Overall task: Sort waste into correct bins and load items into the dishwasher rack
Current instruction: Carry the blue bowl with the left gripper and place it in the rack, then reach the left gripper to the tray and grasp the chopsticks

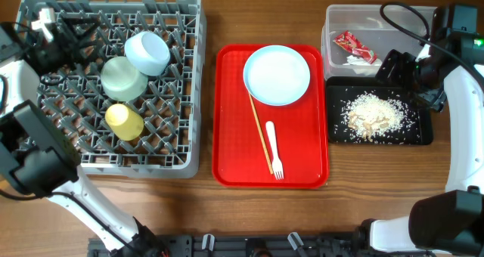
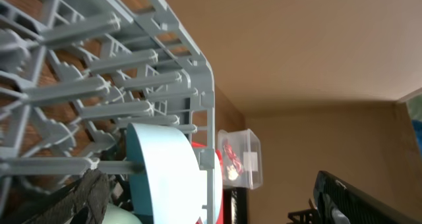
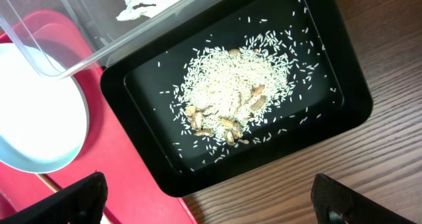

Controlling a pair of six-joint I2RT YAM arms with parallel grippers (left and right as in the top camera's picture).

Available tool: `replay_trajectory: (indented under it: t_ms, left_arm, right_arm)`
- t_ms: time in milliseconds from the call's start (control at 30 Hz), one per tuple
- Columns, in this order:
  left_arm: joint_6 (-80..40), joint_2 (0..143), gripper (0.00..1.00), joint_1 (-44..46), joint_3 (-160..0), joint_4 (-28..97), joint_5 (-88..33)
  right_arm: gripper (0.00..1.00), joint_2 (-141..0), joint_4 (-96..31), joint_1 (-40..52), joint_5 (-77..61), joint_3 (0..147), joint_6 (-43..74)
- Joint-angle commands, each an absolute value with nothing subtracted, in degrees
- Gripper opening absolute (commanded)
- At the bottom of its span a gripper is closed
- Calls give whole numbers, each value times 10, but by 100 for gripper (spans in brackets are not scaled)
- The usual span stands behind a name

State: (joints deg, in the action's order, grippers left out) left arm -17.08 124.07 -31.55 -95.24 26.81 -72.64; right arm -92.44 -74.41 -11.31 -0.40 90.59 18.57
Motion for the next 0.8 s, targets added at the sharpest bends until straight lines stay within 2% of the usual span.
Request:
replay_trajectory:
  t_ms: [0, 133, 200, 267, 367, 400, 567, 633, 767]
  left_arm:
    - [-167, 1155, 100, -314, -956, 269, -694]
    - [-133, 1090, 100, -273, -956, 345, -569]
    - [-118, 1057, 100, -225, -956, 418, -437]
    - [-126, 1031, 100, -135, -956, 505, -305]
    - [-126, 1031, 100, -51, -956, 555, -270]
    - [-127, 1035, 100, 5, -956, 569, -243]
    - [-138, 1049, 100, 179, -955, 569, -141]
    - [-214, 1056, 100, 240, -947, 571, -79]
    - [-336, 1076, 100, 317, -913, 575, -39]
  right_arm:
    - [100, -912, -746, -113, -9, 915, 182]
    - [100, -912, -745, -113, -9, 915, 182]
    - [100, -912, -745, -113, -9, 915, 182]
    - [100, -912, -744, -113, -9, 915, 182]
    - [100, -912, -744, -113, -9, 915, 182]
    - [100, -912, -744, -113, -9, 915, 182]
    - [100, -912, -744, -113, -9, 915, 180]
    - [100, -912, -744, -113, -9, 915, 180]
    - [100, -912, -744, -113, -9, 915, 180]
